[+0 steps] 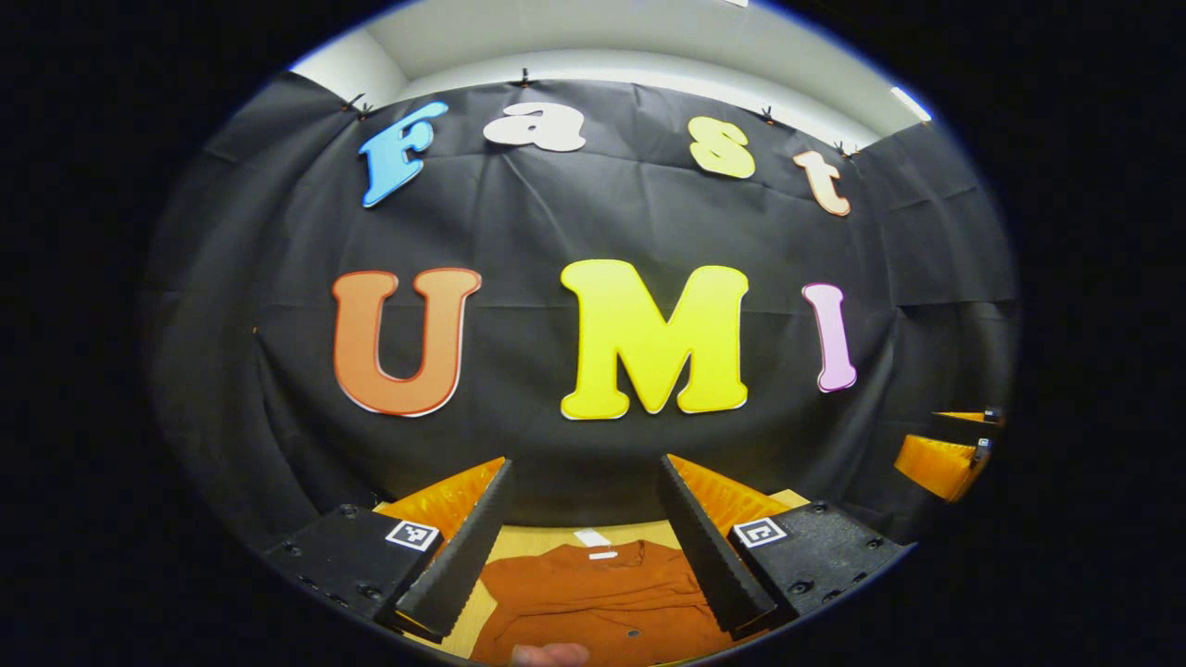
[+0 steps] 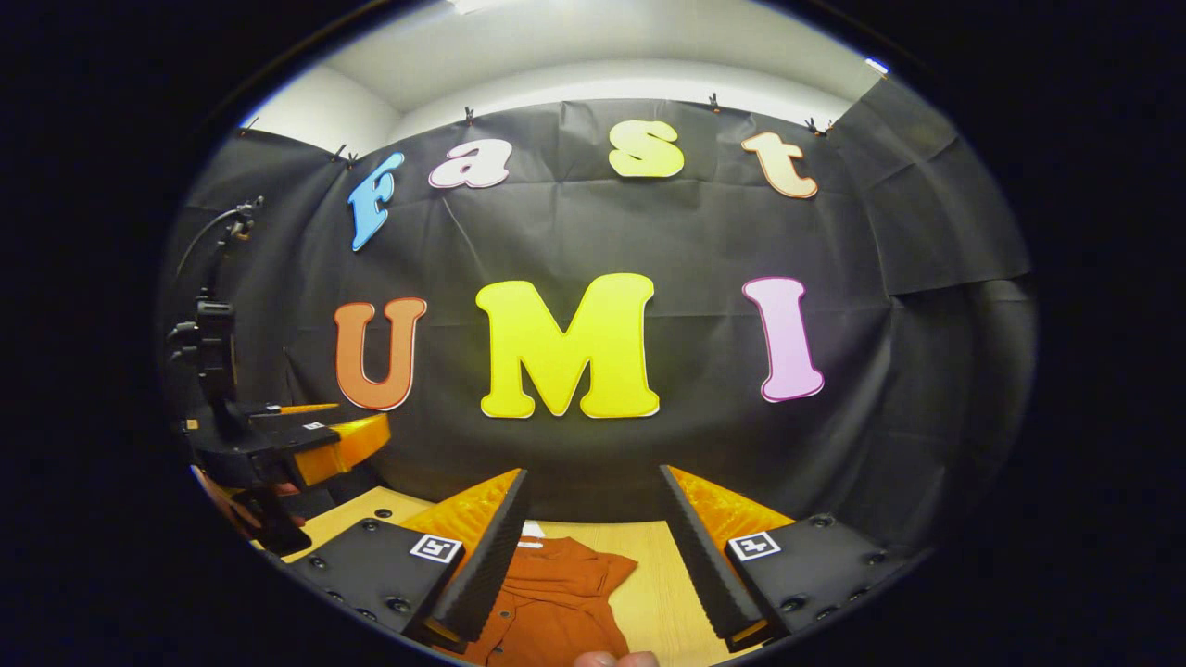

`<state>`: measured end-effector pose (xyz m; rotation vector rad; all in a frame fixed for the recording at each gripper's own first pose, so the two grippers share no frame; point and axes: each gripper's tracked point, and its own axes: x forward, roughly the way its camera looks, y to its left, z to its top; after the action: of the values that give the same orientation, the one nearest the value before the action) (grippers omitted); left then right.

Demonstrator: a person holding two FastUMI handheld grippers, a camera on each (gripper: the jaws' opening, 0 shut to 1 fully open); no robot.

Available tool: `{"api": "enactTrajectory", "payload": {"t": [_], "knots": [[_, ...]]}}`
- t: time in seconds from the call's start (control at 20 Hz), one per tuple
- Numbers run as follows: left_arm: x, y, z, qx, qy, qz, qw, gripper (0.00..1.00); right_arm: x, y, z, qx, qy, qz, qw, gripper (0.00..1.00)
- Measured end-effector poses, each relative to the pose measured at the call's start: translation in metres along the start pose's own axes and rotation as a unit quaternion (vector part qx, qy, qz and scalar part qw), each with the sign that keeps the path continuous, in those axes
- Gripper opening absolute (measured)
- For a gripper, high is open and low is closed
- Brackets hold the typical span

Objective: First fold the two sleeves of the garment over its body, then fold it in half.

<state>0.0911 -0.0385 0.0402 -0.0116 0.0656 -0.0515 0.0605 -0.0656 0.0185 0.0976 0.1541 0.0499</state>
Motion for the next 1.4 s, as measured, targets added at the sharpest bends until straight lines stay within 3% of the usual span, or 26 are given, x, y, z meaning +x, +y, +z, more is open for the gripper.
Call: {"api": "enactTrajectory", "payload": {"t": [0.15,0.6,0.95,1.15,1.4], "knots": [[-0.017,0.019,0.000,0.001,0.000,0.017,1.000,0.99,0.001,0.014,0.001,-0.003,-0.002,0.019,1.000,0.88],[-0.020,0.029,-0.011,-0.002,0.005,0.014,1.000,0.99,0.005,0.005,-0.008,-0.008,0.012,0.027,1.000,0.88],[-0.036,0.054,-0.090,0.004,0.093,-0.013,0.996,0.99,-0.011,-0.031,-0.081,-0.016,0.110,0.035,0.993,0.87],[-0.075,0.071,-0.181,0.020,0.198,-0.050,0.979,1.00,-0.039,-0.063,-0.151,-0.015,0.188,0.027,0.982,0.87],[-0.148,0.098,-0.290,0.013,0.325,-0.051,0.944,1.00,-0.096,-0.087,-0.249,0.009,0.304,0.010,0.953,0.89]]}}
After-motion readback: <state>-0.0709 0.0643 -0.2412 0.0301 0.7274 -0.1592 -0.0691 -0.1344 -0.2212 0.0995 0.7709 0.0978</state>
